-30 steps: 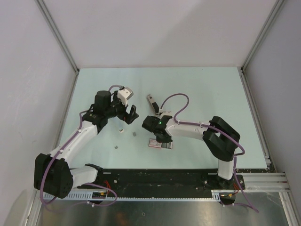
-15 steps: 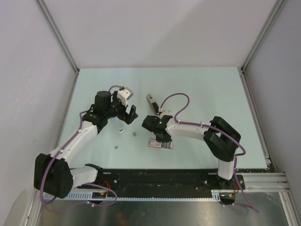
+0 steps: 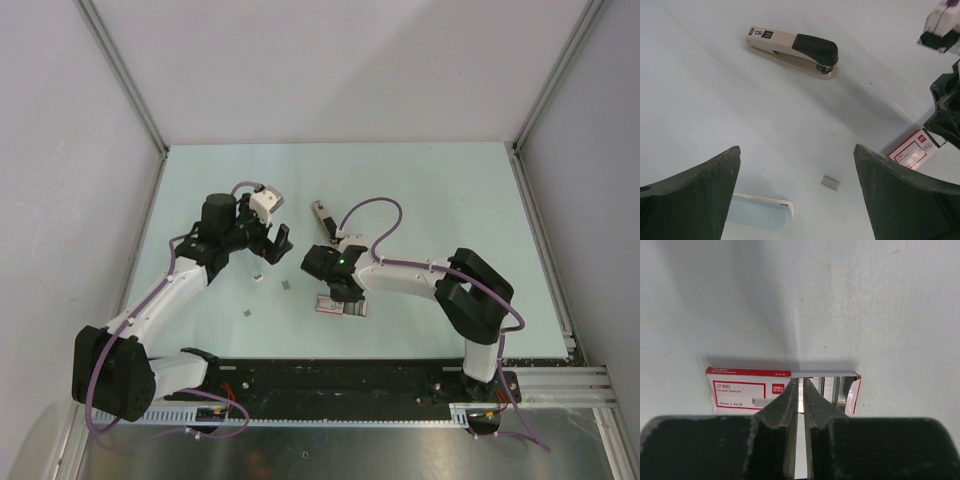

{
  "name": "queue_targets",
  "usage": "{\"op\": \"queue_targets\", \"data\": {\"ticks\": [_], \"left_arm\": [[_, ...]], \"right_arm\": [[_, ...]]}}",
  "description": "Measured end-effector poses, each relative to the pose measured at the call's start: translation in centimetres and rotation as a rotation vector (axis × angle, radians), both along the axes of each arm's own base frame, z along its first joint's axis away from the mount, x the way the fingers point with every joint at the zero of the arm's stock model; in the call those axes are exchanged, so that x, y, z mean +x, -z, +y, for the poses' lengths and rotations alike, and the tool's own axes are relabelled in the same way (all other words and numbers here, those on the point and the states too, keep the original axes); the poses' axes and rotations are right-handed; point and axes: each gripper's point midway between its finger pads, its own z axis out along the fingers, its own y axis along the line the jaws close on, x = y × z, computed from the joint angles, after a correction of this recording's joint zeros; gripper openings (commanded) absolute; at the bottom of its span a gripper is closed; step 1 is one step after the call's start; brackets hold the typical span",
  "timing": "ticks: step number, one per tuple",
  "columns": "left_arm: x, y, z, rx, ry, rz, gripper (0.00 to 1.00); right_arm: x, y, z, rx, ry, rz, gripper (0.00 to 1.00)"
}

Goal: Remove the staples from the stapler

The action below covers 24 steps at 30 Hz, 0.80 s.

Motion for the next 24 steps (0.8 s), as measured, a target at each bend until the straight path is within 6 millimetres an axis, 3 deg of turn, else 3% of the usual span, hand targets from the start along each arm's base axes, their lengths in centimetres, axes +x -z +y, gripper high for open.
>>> {"op": "queue_targets", "data": {"ticks": [4, 8, 10, 15, 19, 24], "left_arm": [[0.2, 0.1, 0.2, 0.020, 0.001, -0.014, 0.99], [0.3, 0.3, 0.4, 0.038, 0.003, -0.020, 0.97], [0.4, 0.7, 0.4, 0.047, 0.008, -0.015, 0.95], [0.5, 2.0, 0.4, 0.082, 0.034, 0.001, 0.90], [0.3, 4.4, 0.4, 0.134, 0.083, 0.055, 0.83], [-0.8, 6.8, 0.3, 0.174, 0.136, 0.132, 0.85]], "right_arm": [[1.1, -2.4, 0.2, 0.062, -0.001, -0.045, 0.19], [2.6, -7.0, 0.3, 0.172, 0.005, -0.130, 0.15], [2.9, -8.4, 0.2, 0.200, 0.006, -0.156, 0.13], [2.7, -7.9, -0.1, 0.188, -0.014, -0.154, 0.14], [2.9, -7.3, -0.5, 0.177, -0.036, -0.149, 0.18], [4.1, -7.7, -0.1, 0.196, -0.065, -0.185, 0.32]]}}
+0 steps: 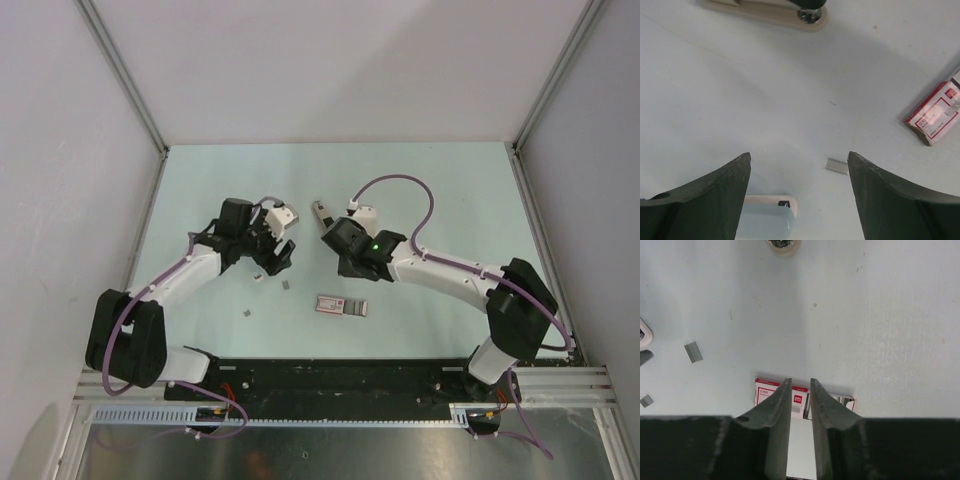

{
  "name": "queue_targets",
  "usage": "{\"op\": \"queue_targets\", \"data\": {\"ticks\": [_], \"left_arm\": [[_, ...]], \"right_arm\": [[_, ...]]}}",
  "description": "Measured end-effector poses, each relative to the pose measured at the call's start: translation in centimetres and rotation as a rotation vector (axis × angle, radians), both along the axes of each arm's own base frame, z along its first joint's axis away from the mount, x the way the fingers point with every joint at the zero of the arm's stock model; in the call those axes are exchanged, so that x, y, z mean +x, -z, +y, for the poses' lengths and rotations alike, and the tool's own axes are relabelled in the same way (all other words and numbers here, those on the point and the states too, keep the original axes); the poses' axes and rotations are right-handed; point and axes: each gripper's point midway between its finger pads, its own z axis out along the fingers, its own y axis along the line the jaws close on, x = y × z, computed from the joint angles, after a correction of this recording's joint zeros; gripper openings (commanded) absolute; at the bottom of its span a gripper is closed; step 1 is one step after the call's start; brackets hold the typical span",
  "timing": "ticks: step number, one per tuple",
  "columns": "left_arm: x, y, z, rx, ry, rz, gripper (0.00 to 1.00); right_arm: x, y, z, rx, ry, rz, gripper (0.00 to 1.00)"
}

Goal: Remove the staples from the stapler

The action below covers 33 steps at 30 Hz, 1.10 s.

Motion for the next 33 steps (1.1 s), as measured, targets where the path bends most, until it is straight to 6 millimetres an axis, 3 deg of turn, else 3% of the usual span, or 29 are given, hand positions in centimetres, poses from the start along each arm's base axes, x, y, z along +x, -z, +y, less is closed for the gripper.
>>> {"op": "queue_targets", "data": {"ticks": [4, 11, 16, 20, 25, 29, 33], "left_arm": [[-0.9, 0.3, -1.0, 0.014, 0.064, -0.001, 0.95], [-3.3, 1.4, -2.1, 0.056, 0.151, 0.043, 0.99], [-4.2, 2.4, -1.5, 0.098, 0.170, 0.052, 1.00], [-5.1, 2.8, -0.2, 0.186, 0.273, -0.036, 1.00], [-4.1, 3.1, 0.7, 0.308, 0.417, -0.141, 0.99], [-2.5, 4.7, 0.7, 0.389, 0.509, -0.145, 0.99], [-2.3, 6.2, 1.1, 0.445, 0.582, -0.143, 1.00]], "right_arm": [[0.5, -0.6, -0.1, 0.007, -0.014, -0.027, 0.39], [0.7, -3.3, -0.8, 0.048, -0.014, -0.091, 0.39], [0.3, -3.8, -1.7, 0.058, -0.008, -0.110, 0.39], [-0.1, -3.8, -2.4, 0.057, -0.004, -0.116, 0.39], [-0.2, -4.3, -3.1, 0.066, 0.006, -0.133, 0.39], [-0.3, -4.8, -3.6, 0.079, 0.015, -0.148, 0.39], [-0.2, -5.1, -3.9, 0.086, 0.021, -0.155, 0.39]]}}
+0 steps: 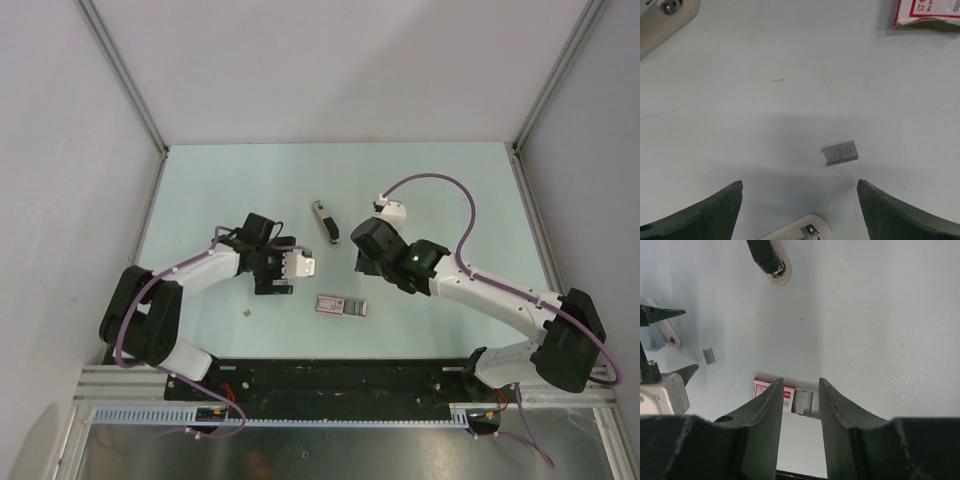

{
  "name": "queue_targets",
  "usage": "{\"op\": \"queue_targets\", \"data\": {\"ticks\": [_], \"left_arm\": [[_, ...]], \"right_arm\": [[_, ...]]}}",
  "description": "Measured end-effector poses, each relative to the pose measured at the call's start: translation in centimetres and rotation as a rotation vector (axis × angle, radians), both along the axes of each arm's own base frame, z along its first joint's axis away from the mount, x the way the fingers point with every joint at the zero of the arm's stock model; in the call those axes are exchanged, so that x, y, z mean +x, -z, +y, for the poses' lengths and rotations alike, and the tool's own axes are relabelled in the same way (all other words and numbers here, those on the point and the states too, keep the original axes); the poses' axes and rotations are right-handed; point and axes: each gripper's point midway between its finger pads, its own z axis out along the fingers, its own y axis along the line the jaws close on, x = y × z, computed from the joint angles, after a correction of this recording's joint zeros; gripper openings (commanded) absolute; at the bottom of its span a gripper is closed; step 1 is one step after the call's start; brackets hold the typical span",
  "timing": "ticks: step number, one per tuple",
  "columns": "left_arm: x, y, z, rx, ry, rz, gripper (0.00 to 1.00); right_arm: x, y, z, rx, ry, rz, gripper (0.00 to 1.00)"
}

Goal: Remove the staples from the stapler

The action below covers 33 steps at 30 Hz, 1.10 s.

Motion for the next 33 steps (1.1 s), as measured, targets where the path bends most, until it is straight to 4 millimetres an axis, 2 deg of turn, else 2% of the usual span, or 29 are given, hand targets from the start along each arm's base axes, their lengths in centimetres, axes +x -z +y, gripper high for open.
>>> {"op": "queue_targets", "data": {"ticks": [7, 18, 33], "left_arm": [[0.3, 0.4, -0.2, 0.029, 0.075, -0.020, 1.00], [0.2, 0.2, -2.5, 0.019, 0.134, -0.020, 0.99], [0.6, 0.4, -3.3, 0.003, 0.111, 0.010, 1.00]], "right_arm": [[0.6, -0.3, -1.0, 0.015, 0.029, -0.010, 0.39], [0.7, -0.1, -1.1, 0.029, 0.030, -0.003, 0.39], [1.0, -0.1, -1.1, 0.040, 0.035, 0.001, 0.39]]}}
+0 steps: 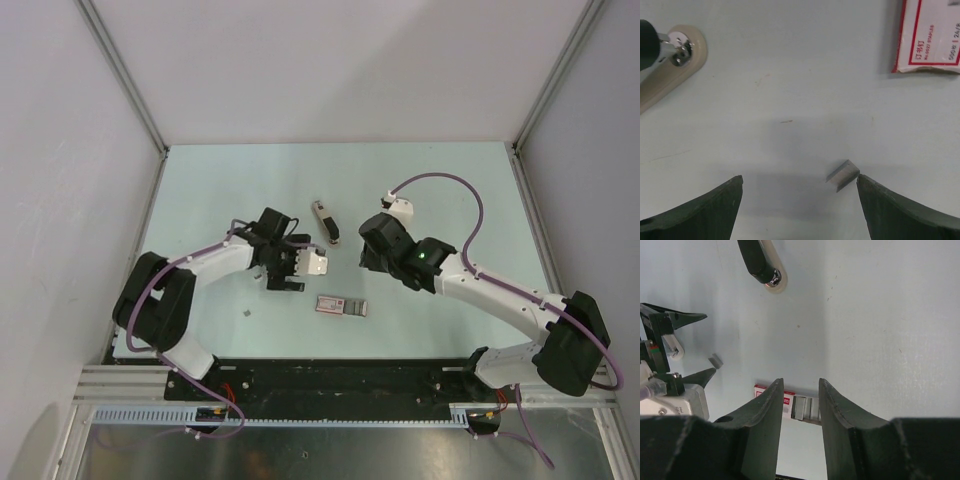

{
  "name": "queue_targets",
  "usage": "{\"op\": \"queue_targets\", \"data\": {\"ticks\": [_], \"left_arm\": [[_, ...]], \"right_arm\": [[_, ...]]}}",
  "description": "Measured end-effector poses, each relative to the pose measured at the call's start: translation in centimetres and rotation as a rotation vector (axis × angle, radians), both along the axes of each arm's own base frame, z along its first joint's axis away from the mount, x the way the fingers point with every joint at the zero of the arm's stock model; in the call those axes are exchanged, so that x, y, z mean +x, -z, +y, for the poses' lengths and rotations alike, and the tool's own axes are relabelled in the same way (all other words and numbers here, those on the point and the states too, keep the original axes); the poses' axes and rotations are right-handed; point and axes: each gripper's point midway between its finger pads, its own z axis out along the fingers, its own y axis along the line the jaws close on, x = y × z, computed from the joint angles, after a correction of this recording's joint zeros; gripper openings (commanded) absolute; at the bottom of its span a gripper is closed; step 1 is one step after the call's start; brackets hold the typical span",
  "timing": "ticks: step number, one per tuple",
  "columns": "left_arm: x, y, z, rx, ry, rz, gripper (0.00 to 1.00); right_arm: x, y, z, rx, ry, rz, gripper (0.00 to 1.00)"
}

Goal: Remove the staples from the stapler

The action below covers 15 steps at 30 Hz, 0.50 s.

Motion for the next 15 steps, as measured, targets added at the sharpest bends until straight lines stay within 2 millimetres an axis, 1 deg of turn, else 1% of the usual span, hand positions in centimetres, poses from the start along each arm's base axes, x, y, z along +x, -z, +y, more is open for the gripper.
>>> {"op": "queue_targets", "data": {"ticks": [7, 15], "left_arm": [[0.8, -0.9, -1.3, -0.055, -0.033, 0.019, 0.99], [0.6, -0.3, -1.6, -0.056, -0.050, 0.052, 0.99]], "right_arm": [[-0.1, 0.3, -0.1, -0.003, 0.000, 0.003, 0.39], [-0.1, 0.6, -0.4, -0.010, 0.005, 0.009, 0.39]]}}
